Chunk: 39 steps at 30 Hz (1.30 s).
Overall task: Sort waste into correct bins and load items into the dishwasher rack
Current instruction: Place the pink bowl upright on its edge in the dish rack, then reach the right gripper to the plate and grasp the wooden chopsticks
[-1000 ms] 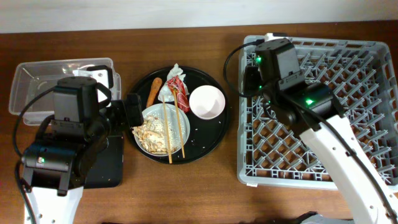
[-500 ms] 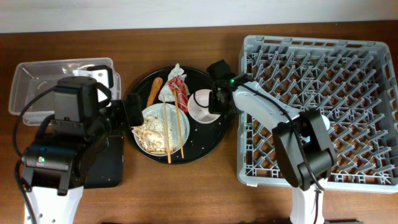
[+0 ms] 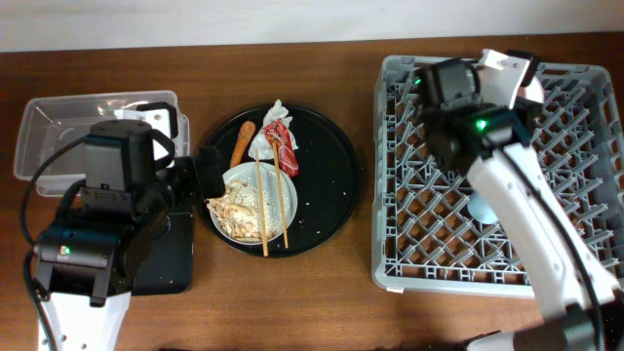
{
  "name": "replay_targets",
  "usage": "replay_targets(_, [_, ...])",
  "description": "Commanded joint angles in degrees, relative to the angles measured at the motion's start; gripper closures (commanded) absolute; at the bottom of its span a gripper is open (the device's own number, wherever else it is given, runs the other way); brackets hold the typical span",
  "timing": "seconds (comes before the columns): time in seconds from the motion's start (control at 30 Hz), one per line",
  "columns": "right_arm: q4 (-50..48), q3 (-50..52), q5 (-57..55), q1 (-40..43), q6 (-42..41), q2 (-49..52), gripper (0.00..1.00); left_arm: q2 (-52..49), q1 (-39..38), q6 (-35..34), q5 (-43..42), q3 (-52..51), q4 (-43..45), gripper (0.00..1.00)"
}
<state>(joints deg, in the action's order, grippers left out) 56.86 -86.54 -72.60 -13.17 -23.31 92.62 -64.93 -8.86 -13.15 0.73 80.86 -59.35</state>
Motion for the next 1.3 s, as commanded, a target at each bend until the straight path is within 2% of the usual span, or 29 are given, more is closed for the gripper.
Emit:
replay_targets(0.0, [-0.1,0.0,-4.0,2.5,1.9,6.1,0.96,0.2,0.3,-0.5,0.6,0.5,0.1,0.01])
replay_targets(0.1, [-0.7,0.0,-5.0,2.5,4.8,14.2,0.96,0.2,0.3,-0.5,0.6,0.5,0.1,0.01])
replay_targets(0.13, [-0.7,0.0,-8.4,3.6,5.1,18.0,0.96,0.2,0.3,-0.5,0.6,0.5,0.1,0.01])
replay_targets(0.23, [-1.8,0.0,-8.3,4.2,5.2,20.9,0.96,0.2,0.3,-0.5,0.6,0.5,0.1,0.01])
replay_targets(0.37, [-8.1,0.0,-8.0,5.7,13.0,21.0,0.96,0.2,0.3,-0.5,0.6,0.5,0.1,0.01])
replay_targets(0.7, [-8.5,0.1,0.8,-0.8,13.0,21.1,0.96,0.2,0.3,-0.5,0.6,0.5,0.1,0.01])
replay_targets(0.77, [-5.6,0.1,5.3,-1.2,13.0,21.1,0.96,0.2,0.3,-0.5,0.6,0.5,0.1,0.01])
replay_targets(0.8, [-5.0,0.1,8.8,-1.6,13.0,21.1,0.94,0.2,0.3,-0.5,0.6,0.5,0.1,0.01])
replay_targets(0.87, [-4.8,0.1,16.7,-1.8,13.0,21.1,0.80,0.2,0.3,-0.5,0.6,0.5,0.1,0.01])
replay_targets(0.9, [-4.3,0.1,17.0,-1.9,12.9,21.1,0.76,0.2,0.3,-0.5,0.6,0.5,0.1,0.01])
replay_targets(0.97, [-1.6,-0.3,16.4,-3.4,12.8,20.9,0.39,0.2,0.3,-0.5,0.6,0.5,0.1,0.01])
replay_targets(1.03, [2.0,-1.6,16.5,-5.8,11.9,19.5,0.28,0.2,0.3,-0.5,0.6,0.5,0.1,0.01])
replay_targets(1.1, [6.4,-4.8,19.3,-8.8,8.7,16.7,0.24,0.2,0.3,-0.5,0.6,0.5,0.1,0.01])
replay_targets(1.17, [9.7,-9.5,27.8,-11.9,8.7,13.7,0.24,0.2,0.3,-0.5,0.6,0.5,0.1,0.01])
replay_targets(1.2, [10.6,-11.5,36.2,-13.5,8.7,12.2,0.25,0.2,0.3,-0.5,0.6,0.5,0.1,0.01])
replay_targets(1.27, [9.7,-12.9,59.1,-15.6,8.7,10.3,0.43,0.2,0.3,-0.5,0.6,0.5,0.1,0.01])
